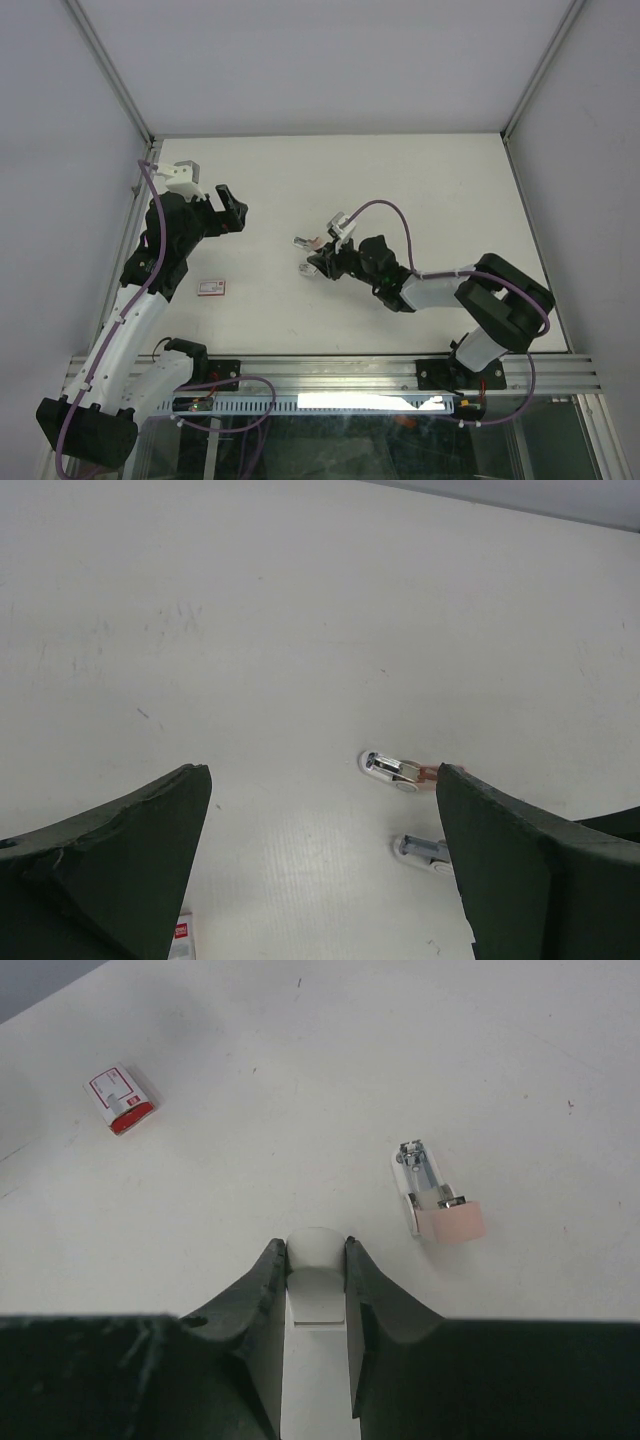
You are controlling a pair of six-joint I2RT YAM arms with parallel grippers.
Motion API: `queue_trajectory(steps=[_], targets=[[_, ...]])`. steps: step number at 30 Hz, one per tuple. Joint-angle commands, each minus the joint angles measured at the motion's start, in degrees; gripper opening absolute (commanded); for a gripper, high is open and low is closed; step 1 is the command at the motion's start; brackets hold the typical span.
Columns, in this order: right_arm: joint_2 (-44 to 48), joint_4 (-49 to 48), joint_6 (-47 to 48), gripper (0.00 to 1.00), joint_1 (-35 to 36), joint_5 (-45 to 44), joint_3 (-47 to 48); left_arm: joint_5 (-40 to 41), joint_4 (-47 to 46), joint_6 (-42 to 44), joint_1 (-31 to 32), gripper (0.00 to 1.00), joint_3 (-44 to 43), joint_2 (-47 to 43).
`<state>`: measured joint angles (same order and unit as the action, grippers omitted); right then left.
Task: Load the staples into the stapler
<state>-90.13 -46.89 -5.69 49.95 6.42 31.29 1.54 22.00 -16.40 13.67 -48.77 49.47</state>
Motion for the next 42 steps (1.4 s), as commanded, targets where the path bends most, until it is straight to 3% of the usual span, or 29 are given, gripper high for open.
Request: queue_trajectory(steps=[1,4,9,17,27,32,42], targets=[[1.04,-3.46,-0.52,0.08,-0.21,-0.78,-0.56,0.65,-1.52,1.38,-0.19,0.99,0.10,-0.86],[1.82,-2.63,-0.78,0.17,-0.21,-1.03,-1.01,0.56,-1.52,1.45,-0.21,0.99,0.08,-0.86],[4.55,-1.21,-1.41,0.42,-0.27,-1.27,-1.81,0.56,-1.51,1.40,-0.22,0.99,0.10,-0.96],[10.68,2.48,-1.57,0.63,-0.34,-1.35,-2.46,0.70,-1.48,1.30,-0.20,0.99,0.25,-1.31],[23.95,15.76,-2.85,0.68,-2.75,-1.13,-1.85,-1.19,-1.82,-5.09,-0.22,0.99,2.75,-0.50],[30.81,25.31,-8.21,0.76,-6.61,1.01,-1.27,-0.93,-2.83,-14.91,-0.23,0.99,8.35,-0.30],[41.58,35.44,-8.48,0.79,-14.58,2.24,-0.77,12.38,1.20,-39.73,-2.19,0.99,20.74,-4.50]])
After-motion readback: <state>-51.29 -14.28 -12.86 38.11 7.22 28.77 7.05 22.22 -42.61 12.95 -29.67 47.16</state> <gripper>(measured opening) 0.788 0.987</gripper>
